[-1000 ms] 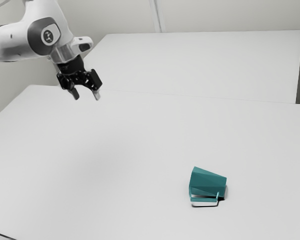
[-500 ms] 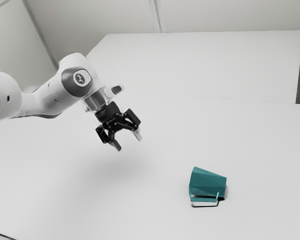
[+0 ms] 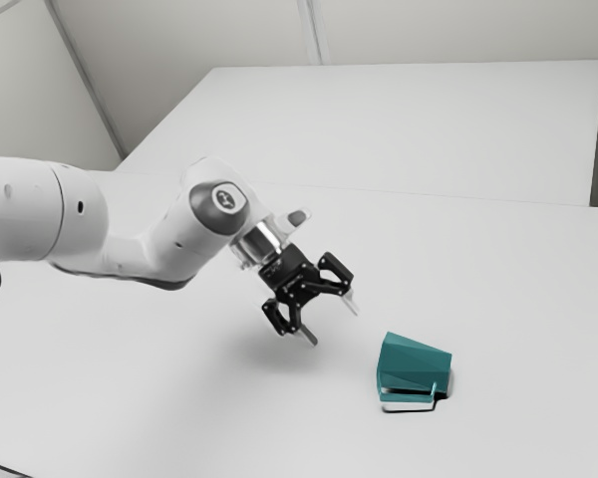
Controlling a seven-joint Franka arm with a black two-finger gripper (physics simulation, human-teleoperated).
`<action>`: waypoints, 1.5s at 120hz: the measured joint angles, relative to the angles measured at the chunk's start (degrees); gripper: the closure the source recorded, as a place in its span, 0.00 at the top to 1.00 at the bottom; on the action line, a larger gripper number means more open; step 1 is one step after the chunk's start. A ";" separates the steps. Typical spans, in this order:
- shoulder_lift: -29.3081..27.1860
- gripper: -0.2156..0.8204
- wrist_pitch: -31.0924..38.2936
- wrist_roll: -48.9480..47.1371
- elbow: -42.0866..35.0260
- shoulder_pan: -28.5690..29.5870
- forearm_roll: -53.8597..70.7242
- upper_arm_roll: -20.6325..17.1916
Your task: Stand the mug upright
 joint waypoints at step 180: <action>11.27 0.07 12.33 -4.65 6.78 -5.36 -19.06 -4.80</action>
